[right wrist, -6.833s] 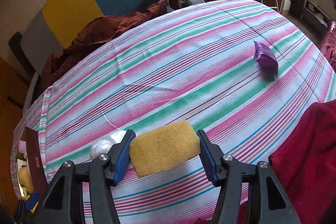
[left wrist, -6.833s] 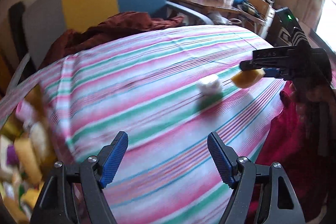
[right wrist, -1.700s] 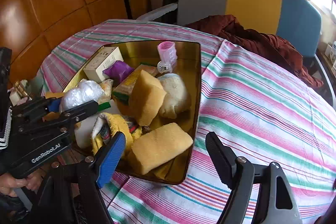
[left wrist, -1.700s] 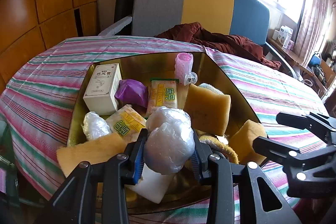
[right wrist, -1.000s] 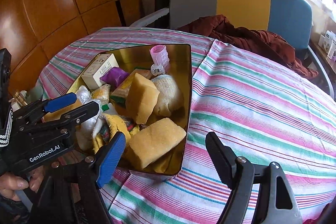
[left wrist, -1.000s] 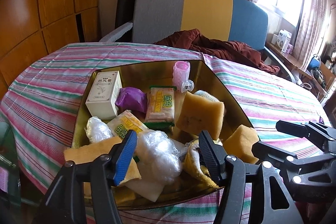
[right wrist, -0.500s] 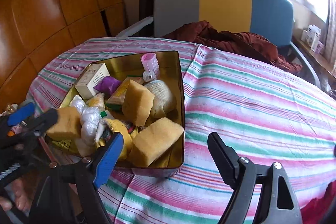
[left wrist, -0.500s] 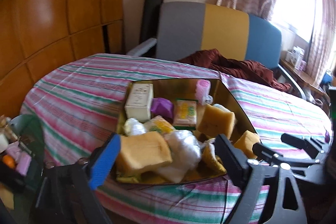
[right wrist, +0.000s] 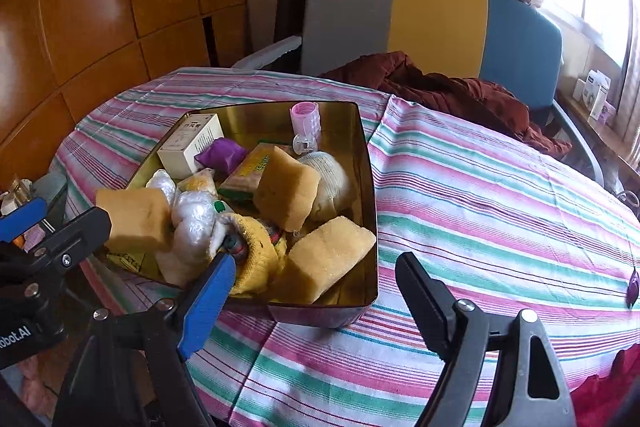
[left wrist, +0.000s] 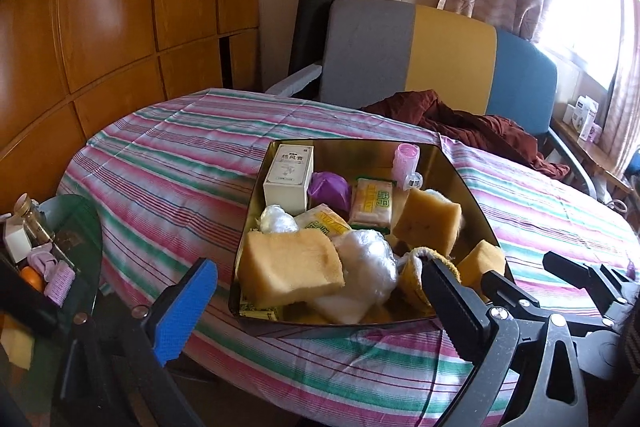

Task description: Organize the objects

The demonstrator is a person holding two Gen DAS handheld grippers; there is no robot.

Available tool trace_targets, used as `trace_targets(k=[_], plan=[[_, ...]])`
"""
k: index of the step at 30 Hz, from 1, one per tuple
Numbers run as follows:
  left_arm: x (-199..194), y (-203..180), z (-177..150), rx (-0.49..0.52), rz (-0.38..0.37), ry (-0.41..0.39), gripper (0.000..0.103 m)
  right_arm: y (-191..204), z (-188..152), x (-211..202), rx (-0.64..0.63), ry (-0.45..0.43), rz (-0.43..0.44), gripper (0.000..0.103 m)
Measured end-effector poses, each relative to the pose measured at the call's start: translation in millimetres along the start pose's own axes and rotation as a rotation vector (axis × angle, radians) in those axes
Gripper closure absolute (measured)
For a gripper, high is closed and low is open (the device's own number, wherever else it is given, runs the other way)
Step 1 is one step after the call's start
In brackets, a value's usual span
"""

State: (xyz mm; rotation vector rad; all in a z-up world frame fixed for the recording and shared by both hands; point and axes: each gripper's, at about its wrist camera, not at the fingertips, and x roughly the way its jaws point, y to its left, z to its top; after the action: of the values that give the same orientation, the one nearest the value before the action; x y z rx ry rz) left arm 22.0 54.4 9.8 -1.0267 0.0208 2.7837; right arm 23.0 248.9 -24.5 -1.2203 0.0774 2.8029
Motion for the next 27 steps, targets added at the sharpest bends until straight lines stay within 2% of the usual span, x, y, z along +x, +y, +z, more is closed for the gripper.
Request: trace_targets(k=[10,27], plan=[[0.7,3.8,1.9,-0.020,-0.016,0.002,0.000,3.2,2.6,1.7,-0.006,0.002,0.006,0.019],[4.4,-0.1,-0.5,0.011,0.030,-0.006,0.000,4.5,2.6,9.5,-0.007,0.017,0.011,0.019]])
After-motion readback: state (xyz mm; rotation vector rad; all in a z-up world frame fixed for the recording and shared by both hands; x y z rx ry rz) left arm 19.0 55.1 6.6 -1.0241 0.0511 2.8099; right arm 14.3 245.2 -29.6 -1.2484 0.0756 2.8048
